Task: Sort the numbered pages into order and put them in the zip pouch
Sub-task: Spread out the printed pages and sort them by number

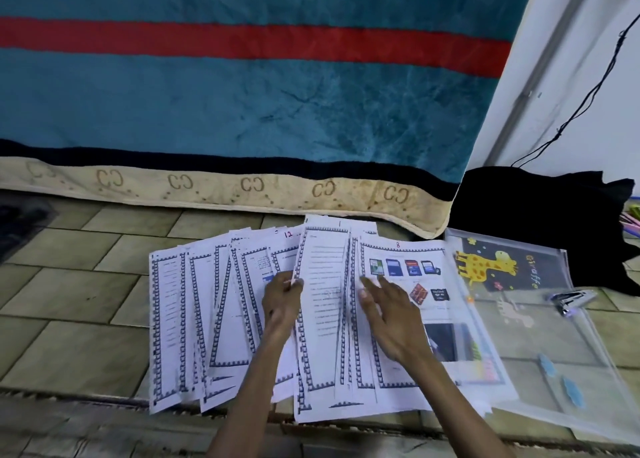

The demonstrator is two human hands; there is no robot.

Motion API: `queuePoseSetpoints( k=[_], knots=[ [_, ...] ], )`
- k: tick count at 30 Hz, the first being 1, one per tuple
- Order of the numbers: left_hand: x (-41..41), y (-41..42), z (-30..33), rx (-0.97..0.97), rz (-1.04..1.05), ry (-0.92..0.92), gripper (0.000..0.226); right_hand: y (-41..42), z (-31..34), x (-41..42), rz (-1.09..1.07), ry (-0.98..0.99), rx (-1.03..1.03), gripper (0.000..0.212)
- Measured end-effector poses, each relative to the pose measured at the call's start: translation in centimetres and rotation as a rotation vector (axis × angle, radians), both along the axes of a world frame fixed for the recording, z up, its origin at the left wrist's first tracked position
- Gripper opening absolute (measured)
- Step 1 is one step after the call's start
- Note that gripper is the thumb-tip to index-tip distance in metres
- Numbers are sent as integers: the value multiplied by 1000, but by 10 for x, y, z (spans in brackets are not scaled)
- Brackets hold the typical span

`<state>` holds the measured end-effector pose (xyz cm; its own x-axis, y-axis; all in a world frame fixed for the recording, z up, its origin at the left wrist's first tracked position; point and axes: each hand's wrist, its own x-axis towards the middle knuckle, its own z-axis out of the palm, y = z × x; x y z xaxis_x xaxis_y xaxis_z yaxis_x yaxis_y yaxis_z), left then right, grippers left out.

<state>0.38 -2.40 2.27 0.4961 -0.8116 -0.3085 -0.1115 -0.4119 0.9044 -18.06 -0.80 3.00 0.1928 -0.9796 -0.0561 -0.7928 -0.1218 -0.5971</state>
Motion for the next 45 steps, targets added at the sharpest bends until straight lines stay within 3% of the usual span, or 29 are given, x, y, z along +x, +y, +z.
queuePoseSetpoints(
  k=[3,9,12,14,18,23,26,27,29,31,33,36,38,42,45],
  knots=[
    [21,7,6,-15,74,-26,9,2,-27,14,103,196,51,108],
    [76,22,8,-59,233,-17,35,2,-42,38,143,268,56,93],
    [85,34,7,-104,207,193,41,-3,-42,49,135,307,55,95],
    [85,42,5,-92,65,273,46,-4,-44,53,126,327,41,97],
    [87,48,13,-116,-33,145,53,-4,-46,55,123,357,43,76],
    [125,59,48,-212,60,9,45,-6,-42,56,104,326,103,75],
    [149,68,73,-245,33,81,36,-9,-18,61,65,198,161,62],
    [149,70,81,-246,12,112,36,-10,-7,62,34,77,187,67],
    [140,70,92,-259,-49,154,34,-11,13,64,-36,-376,313,85],
    [122,66,100,-289,-116,174,30,-13,30,62,-41,-776,425,77],
    [100,58,101,-320,-177,188,29,-14,43,50,-74,-866,365,62],
    [60,45,94,-308,-264,231,32,-12,50,20,-213,-840,151,24],
    [30,36,81,-280,-332,259,29,-11,47,-7,-310,-789,39,15],
    [-20,18,40,-133,-437,107,18,-1,33,-70,-474,-495,-122,28],
    [-38,13,14,-69,-483,-155,36,12,16,-119,-622,-346,-189,53]
  ],
)
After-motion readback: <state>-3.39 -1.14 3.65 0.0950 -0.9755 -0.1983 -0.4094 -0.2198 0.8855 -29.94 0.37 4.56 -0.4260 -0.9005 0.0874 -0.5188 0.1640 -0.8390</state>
